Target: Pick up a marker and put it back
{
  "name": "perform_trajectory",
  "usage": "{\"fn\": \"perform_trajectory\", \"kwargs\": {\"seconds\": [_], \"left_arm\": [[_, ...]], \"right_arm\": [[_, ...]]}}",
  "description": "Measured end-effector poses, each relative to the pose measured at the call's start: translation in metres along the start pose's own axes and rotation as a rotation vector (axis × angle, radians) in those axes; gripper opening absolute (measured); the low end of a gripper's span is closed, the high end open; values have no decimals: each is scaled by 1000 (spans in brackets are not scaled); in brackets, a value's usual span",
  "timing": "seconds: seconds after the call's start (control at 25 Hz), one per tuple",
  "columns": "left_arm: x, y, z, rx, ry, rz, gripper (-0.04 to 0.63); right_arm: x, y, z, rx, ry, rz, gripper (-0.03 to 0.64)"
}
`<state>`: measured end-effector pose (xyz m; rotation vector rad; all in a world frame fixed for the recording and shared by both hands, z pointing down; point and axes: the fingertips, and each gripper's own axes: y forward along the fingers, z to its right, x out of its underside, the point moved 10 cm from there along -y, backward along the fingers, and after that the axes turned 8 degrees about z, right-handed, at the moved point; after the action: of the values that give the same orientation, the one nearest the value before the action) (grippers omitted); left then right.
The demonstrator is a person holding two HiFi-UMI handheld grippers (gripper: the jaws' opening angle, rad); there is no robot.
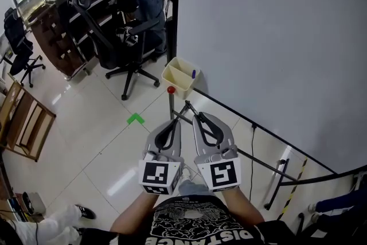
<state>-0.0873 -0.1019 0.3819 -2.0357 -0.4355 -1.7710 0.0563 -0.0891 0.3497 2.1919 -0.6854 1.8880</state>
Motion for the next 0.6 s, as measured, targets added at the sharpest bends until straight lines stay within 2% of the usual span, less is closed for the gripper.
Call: {"fn": "perform_trajectory", "kwargs": {"seconds": [0.6], "left_arm": [[3, 39, -28, -49, -6, -21, 5]], "right_arm": [[21, 54, 26, -27, -9, -43, 35]]}}
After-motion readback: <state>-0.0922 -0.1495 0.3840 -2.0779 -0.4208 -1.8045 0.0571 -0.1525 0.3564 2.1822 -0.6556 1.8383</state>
